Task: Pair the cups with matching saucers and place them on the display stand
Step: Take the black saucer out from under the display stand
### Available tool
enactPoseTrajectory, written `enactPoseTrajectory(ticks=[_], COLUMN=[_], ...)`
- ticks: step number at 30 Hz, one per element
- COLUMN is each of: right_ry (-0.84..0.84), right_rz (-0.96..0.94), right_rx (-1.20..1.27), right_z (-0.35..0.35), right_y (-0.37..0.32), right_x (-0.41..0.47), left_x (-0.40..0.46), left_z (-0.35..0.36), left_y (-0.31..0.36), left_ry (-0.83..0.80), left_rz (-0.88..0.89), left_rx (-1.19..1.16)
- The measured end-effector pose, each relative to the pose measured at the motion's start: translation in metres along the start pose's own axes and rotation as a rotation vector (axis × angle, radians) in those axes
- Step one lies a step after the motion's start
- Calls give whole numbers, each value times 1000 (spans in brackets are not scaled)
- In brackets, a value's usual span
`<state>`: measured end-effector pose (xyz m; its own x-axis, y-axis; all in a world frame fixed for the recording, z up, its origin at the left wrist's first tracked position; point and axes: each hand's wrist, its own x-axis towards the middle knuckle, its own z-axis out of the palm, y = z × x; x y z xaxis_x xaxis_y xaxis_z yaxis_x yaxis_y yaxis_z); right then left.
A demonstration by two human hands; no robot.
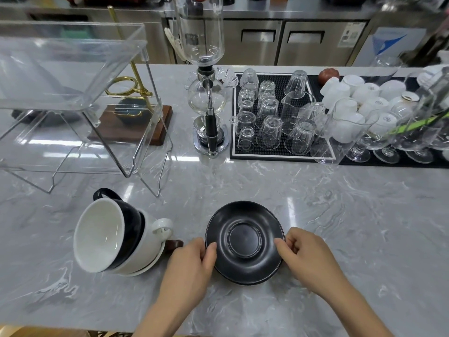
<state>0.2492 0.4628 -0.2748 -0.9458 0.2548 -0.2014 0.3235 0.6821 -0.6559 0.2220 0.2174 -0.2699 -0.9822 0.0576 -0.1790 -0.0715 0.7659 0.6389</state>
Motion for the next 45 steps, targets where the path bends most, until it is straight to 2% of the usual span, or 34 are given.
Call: enactPoseTrajectory(ticks=[17,29,33,38,41,45], right_ry=[-15,-15,42,95,29,-20], right_rz=[-23,-8,-4,-69,-126,-221], right_rx=[114,112,64,107,181,261], right_z=[-1,-3,-5,-11,-7,-1], right_y=[0,0,-2,-19,-39,-70], right_x=[5,2,-4,-9,-11,-12], left_x=[2,3,-8,-25,-35,-46], left_z=[3,2,-1,-14,-24,-40], left_y=[-9,-9,-3,1,0,-4], left_ry=[41,26,32,82,136,294], left_rz=[83,72,67,68,86,166], left_rx=[-58,-39,-103,-188,-233,-300])
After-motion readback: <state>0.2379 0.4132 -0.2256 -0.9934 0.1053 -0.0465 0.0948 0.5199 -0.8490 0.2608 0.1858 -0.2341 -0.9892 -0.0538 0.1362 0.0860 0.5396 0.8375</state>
